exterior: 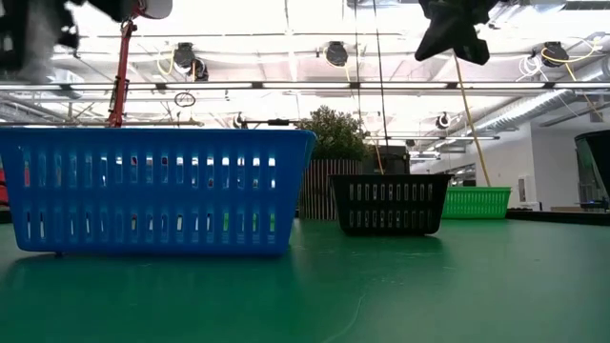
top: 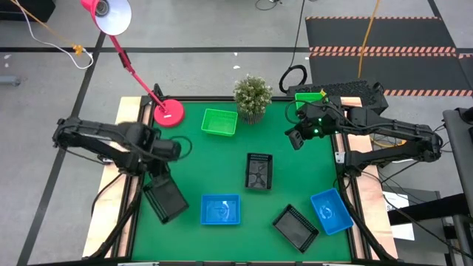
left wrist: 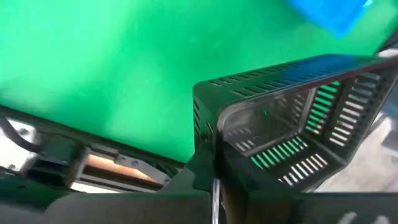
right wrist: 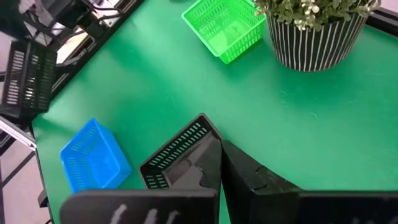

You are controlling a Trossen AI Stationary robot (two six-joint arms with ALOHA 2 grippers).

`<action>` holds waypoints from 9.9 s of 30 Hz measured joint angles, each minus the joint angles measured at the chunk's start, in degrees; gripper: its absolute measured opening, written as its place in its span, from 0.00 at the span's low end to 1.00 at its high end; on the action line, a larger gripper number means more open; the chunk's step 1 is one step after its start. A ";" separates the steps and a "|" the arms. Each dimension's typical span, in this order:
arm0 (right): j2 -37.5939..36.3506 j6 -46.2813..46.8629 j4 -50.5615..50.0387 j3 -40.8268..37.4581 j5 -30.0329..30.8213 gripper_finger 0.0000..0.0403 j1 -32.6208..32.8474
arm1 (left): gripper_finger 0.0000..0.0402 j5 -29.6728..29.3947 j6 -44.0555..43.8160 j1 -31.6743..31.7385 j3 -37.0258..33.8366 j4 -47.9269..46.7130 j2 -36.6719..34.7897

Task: Stack baskets by color
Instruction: Stack the bottom left black bin on the top black bin, then stack the left green bin on the left stacked green bins

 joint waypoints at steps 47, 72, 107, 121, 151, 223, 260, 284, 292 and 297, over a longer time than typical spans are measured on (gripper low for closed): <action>13.90 -12.44 23.26 0.00 17.74 0.34 16.40 | 0.02 -7.16 24.38 22.39 52.96 13.35 45.68; 12.66 0.30 18.24 0.00 20.52 0.01 15.63 | 0.32 -0.63 14.93 21.93 52.88 16.48 44.81; 17.10 77.12 3.31 0.02 50.19 0.00 35.88 | 0.60 -39.77 -6.60 9.22 52.85 2.16 23.91; 24.38 88.85 -3.05 0.02 49.30 0.00 36.37 | 0.58 -47.22 -10.17 2.55 52.42 -2.96 24.97; 36.24 89.55 3.43 -4.28 49.11 0.01 39.02 | 0.58 -45.12 -9.23 1.83 45.71 0.77 24.81; 2.78 50.18 -23.52 20.79 10.07 0.41 33.94 | 0.58 -41.94 -6.71 1.85 45.71 3.94 24.81; 6.56 -10.25 -19.54 23.96 31.63 0.41 37.76 | 0.58 -31.88 2.73 4.85 43.84 6.44 24.66; 6.56 -12.39 -12.16 22.01 32.93 0.41 34.10 | 0.42 -21.41 50.33 17.81 41.97 5.08 21.14; 6.54 -14.20 -12.11 22.01 32.86 0.41 32.10 | 0.30 -18.90 63.72 25.00 27.19 15.37 21.29; 6.54 -14.20 -12.09 22.01 32.82 0.41 31.87 | 0.37 -18.61 68.35 27.83 15.96 24.85 21.37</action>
